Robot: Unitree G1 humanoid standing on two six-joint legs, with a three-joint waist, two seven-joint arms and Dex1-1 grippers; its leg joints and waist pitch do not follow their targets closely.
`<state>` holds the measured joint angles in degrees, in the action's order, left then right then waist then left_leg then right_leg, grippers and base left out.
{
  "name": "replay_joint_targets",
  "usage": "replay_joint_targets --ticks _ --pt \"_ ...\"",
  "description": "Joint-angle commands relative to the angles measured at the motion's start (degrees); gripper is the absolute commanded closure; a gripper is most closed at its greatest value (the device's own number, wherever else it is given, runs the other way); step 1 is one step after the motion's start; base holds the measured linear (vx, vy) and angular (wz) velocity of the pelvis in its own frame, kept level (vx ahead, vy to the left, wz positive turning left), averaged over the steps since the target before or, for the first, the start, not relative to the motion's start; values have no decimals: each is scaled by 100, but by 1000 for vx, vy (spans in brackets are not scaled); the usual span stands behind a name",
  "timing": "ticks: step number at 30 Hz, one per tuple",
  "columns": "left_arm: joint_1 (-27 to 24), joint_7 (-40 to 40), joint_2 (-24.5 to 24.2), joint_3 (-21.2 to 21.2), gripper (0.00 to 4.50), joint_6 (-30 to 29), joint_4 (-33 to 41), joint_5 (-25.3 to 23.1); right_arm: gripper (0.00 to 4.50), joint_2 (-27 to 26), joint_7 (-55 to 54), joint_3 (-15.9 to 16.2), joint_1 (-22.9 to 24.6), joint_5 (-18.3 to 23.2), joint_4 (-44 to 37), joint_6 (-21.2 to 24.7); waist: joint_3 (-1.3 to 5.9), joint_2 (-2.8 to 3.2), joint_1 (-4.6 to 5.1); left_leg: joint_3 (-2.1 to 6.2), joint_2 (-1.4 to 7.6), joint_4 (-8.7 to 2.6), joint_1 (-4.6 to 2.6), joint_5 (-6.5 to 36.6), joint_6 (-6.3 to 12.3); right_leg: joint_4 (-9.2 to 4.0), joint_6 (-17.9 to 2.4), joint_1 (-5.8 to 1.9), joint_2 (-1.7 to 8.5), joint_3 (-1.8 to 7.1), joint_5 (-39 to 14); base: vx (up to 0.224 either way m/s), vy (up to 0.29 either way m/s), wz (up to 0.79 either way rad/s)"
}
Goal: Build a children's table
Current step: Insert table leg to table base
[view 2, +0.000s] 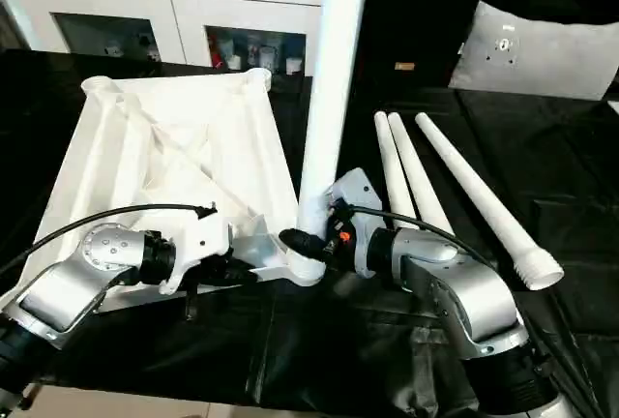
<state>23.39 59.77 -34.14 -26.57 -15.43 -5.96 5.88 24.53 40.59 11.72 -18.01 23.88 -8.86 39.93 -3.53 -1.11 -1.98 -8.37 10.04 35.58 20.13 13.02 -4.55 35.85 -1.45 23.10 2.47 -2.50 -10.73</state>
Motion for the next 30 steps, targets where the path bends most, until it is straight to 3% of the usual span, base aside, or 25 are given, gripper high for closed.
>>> replay_joint_targets --ticks 1,8,17,23,24,28,30 --pt "84 269 -44 -139 450 191 10 -36 260 78 41 61 -9 -98 85 138 358 -7 3 4 237 -436 38 384 54 -453 -881 -332 468 305 -1370 0 0 0" --pt "254 672 63 -201 450 467 -67 -35 260 105 187 241 -30 -159 261 139 358 -26 -38 -6 238 -441 25 432 28 -451 -911 -329 480 310 -1389 0 0 0" --pt "453 396 224 -98 450 734 -521 -331 260 71 202 179 165 -133 293 110 352 -20 -89 -4 249 -450 9 575 -21 -480 -833 -322 492 310 -1624 0 0 0" --pt "430 332 293 72 450 624 -643 -275 260 -399 -19 -407 525 213 638 -296 339 -11 -106 9 248 -478 0 934 -69 -543 -752 -288 517 299 -2138 0 0 0" --pt "419 326 315 114 450 574 -663 -241 260 -537 -47 -565 654 306 766 -425 335 33 -110 24 244 -485 -4 1002 -82 -557 -695 -288 518 292 -2306 0 0 0" --pt "400 349 368 177 450 502 -706 -194 260 -746 -26 -772 984 428 984 -694 339 17 -102 27 250 -494 7 1028 -48 -574 -702 -284 516 287 -2289 0 0 0" --pt "399 336 399 191 450 506 -735 -191 260 -785 19 -787 1117 388 1011 -779 343 49 -108 29 257 -500 -3 1044 -40 -554 -759 -279 511 284 -2136 0 0 0"
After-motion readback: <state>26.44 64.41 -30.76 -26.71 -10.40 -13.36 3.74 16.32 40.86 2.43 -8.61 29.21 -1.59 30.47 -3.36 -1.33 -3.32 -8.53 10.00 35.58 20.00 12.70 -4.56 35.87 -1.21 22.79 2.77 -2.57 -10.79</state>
